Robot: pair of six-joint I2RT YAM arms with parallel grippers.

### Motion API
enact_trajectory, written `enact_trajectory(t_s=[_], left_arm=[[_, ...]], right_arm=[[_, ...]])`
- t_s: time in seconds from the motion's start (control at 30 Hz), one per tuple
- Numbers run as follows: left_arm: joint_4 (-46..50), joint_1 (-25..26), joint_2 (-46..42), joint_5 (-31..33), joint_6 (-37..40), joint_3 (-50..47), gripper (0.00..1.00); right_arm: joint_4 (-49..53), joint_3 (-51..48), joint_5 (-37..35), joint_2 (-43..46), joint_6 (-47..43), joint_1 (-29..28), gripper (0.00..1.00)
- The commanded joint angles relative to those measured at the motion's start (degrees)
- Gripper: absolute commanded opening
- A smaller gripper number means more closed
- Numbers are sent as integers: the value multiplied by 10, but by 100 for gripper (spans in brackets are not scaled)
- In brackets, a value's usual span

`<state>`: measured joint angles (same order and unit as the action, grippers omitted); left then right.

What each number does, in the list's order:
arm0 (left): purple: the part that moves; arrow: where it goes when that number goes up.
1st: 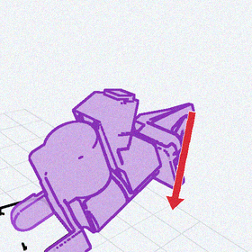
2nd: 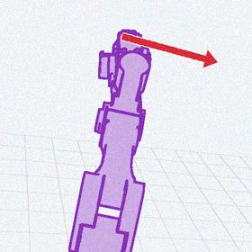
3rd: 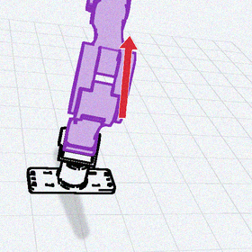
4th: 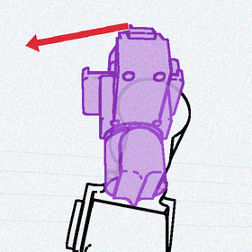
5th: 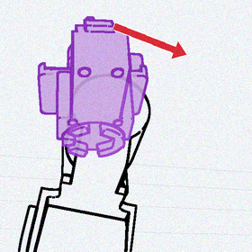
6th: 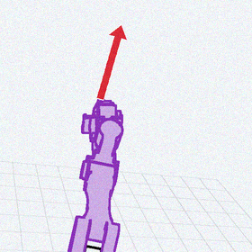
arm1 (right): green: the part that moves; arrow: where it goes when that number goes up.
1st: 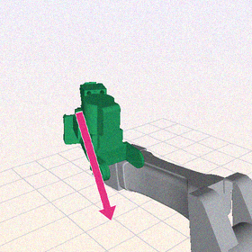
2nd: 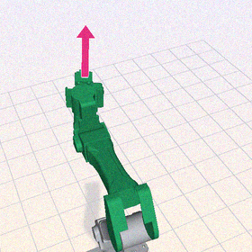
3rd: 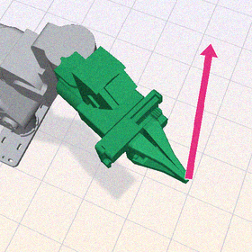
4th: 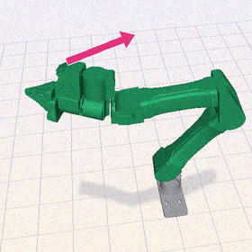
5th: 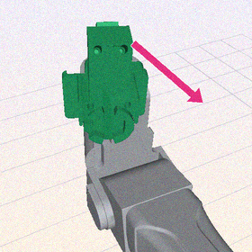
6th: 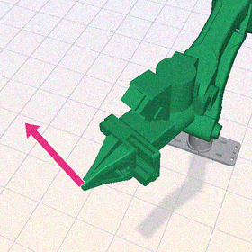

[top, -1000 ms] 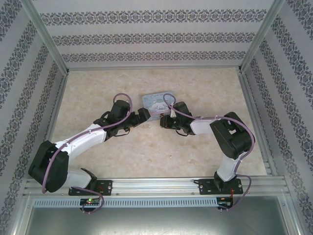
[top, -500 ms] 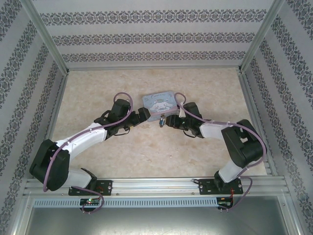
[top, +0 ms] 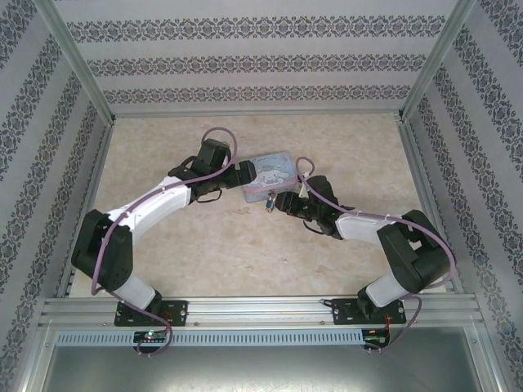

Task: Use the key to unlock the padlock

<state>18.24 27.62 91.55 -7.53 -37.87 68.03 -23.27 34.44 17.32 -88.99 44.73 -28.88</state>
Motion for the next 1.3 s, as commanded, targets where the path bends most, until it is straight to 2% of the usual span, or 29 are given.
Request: enact_trajectory(t_s=[0.0,0.2,0.57,0.9,1.27], left_arm=[[83,-5,32,41,82,46,100],[110,-8,77,47,118,91,100],[117,-9,132,39,126,121,100],[117,-9,153,35,119,129,100],[115,-9,157,29,116,129,100]], right_arm=[[-32,11,-44,-31,10,-13,39],[-78,13,-62,-74,5,-20,38],[-104,30,-56,-109,10,-21,36],[-113,41,-39,-135,15,-25,33],[-121,29,-35,-143,14,-32,35]])
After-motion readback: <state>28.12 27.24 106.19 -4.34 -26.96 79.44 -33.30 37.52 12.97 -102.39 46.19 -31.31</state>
